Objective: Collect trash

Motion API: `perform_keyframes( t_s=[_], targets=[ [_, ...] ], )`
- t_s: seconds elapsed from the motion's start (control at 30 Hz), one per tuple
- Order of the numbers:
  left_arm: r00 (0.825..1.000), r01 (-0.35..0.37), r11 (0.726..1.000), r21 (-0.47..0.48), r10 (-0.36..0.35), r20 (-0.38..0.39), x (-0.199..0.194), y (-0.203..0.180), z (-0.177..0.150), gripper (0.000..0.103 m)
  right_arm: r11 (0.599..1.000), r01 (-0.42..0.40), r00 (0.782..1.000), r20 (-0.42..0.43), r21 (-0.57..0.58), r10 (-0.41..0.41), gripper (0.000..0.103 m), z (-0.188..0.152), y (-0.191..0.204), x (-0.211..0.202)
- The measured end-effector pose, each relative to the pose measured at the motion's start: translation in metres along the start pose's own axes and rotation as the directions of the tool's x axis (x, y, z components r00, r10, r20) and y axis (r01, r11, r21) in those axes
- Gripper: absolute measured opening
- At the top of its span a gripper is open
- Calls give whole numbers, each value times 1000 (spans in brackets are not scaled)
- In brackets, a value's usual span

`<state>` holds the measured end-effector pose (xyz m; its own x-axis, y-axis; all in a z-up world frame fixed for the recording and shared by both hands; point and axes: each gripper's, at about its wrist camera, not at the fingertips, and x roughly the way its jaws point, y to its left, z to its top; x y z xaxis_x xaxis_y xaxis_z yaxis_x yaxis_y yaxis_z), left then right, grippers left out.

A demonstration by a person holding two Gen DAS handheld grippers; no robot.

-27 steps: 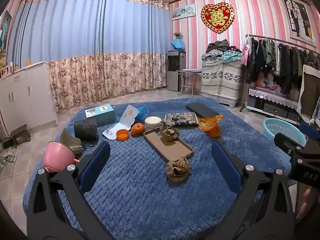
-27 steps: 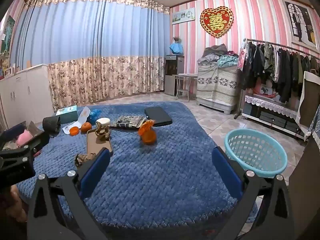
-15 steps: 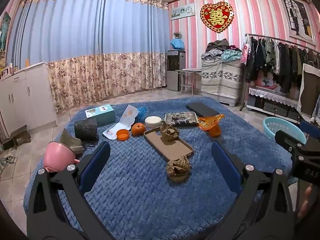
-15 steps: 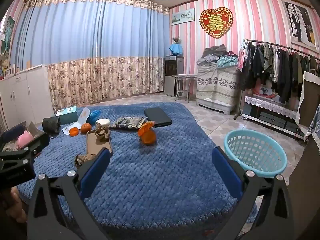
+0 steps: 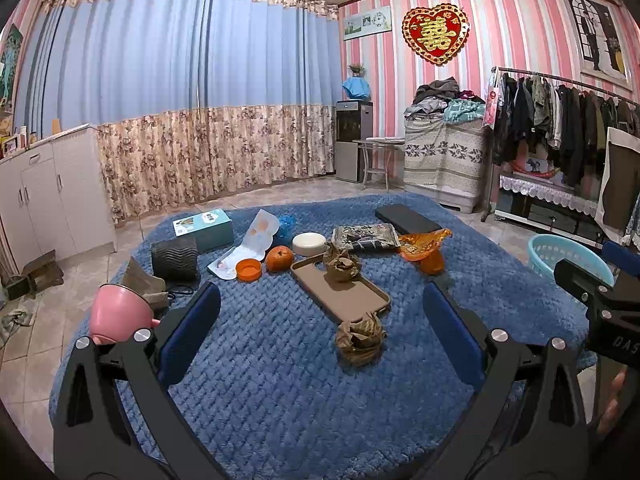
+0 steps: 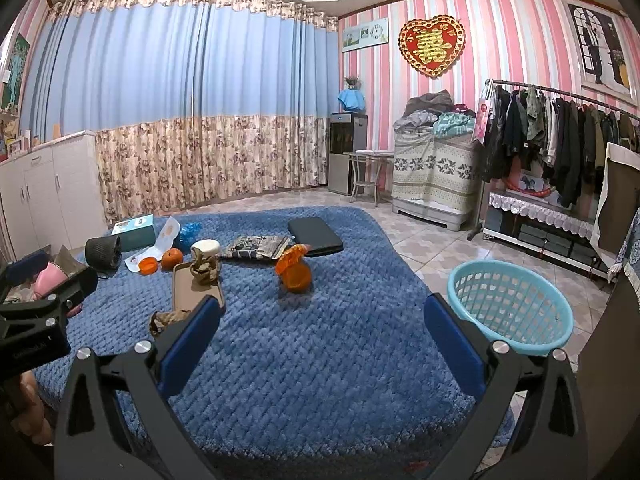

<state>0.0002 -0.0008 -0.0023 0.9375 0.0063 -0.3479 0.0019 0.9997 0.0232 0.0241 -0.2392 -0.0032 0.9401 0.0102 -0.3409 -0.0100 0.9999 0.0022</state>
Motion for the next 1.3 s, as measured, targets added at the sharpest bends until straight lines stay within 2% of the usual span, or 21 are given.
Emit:
perform_keyframes(
  t_s=[1.3],
  targets=[
    [1000,1,1000,0,-1,-3,1,2,-2,98,1000,2,1000,8,-1,-2,99,0,0,-3]
  ],
)
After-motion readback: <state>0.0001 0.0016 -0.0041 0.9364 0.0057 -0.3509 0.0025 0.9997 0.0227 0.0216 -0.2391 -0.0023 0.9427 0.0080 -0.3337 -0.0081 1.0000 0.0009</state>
